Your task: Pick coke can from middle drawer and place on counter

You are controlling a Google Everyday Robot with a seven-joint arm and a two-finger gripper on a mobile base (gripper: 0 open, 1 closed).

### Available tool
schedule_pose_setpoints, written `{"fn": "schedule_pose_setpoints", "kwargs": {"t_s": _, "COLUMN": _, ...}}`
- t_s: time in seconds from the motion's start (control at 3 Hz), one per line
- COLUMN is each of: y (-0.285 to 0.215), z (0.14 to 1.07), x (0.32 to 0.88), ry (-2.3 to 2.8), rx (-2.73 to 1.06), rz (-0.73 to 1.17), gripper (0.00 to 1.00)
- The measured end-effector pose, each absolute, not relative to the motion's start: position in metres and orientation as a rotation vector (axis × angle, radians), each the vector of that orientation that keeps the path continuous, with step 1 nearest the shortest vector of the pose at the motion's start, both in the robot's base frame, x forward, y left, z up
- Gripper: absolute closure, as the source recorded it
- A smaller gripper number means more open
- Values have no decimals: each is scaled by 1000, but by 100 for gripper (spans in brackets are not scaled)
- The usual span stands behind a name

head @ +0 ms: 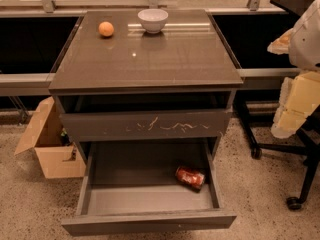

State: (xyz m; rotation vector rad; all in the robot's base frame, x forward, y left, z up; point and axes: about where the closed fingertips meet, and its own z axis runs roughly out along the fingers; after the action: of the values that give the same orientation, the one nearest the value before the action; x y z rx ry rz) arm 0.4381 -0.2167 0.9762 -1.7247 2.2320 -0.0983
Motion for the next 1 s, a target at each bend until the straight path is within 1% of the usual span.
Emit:
{"fn": "schedule_pose_setpoints", "kwargs": {"t_s": 0.67, "y": -212, "z": 965, "x": 442, "ry": 2192, "rx": -1702, "rz": -65, "gripper": 0}}
{"fn": "schedule_pose_setpoints", "kwargs": {"t_s": 1.0, "y": -211, "z": 899, "x": 453, "ry": 2192, "rx": -1550, "rz": 161, "gripper": 0}}
